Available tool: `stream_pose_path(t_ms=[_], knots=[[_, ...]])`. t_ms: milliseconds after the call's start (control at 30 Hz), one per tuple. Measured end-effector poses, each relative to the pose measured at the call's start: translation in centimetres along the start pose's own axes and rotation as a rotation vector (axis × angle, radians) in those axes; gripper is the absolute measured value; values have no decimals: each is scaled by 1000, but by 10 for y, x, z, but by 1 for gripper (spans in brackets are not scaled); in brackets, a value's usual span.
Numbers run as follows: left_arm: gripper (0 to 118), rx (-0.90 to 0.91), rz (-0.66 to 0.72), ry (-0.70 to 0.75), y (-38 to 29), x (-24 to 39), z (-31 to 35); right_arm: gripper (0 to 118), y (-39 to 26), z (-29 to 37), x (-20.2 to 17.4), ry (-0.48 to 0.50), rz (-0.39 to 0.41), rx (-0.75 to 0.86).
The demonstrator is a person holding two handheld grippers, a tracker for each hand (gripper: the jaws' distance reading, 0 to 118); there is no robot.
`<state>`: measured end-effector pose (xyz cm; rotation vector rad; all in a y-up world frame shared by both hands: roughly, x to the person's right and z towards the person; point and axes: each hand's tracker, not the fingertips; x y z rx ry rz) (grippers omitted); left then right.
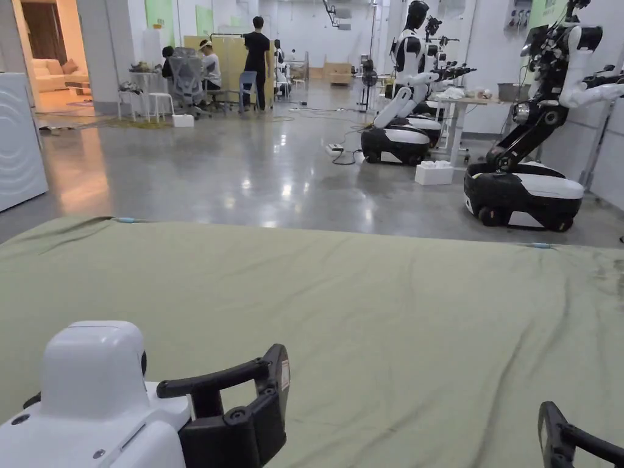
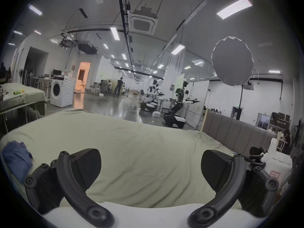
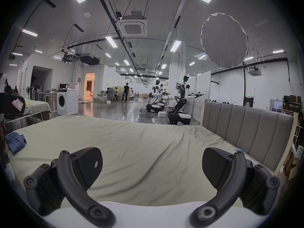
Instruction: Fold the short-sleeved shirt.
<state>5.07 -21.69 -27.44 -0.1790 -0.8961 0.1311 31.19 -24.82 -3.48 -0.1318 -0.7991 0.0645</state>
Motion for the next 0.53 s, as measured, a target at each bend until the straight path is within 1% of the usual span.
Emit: stream_pose_path(t_ms=[33, 133, 267, 333, 433, 533], knots=[[118, 13, -38, 28, 2, 1, 2, 118, 1, 0, 0, 0, -1, 0], [118, -15, -94, 77, 5, 3, 5, 118, 0, -1, -2, 4, -8, -8], [118, -53, -63, 83, 1, 1, 0, 118, -1, -2, -2, 15, -25, -14], [118, -110, -116, 19, -3, 0, -4, 118, 0, 0, -3, 28, -31, -11], [118, -60, -64, 36, -4, 1, -1, 118, 3, 2, -5, 38, -20, -1], [118, -22, -79, 45, -1, 2, 8, 118, 6, 3, -6, 34, -15, 9]])
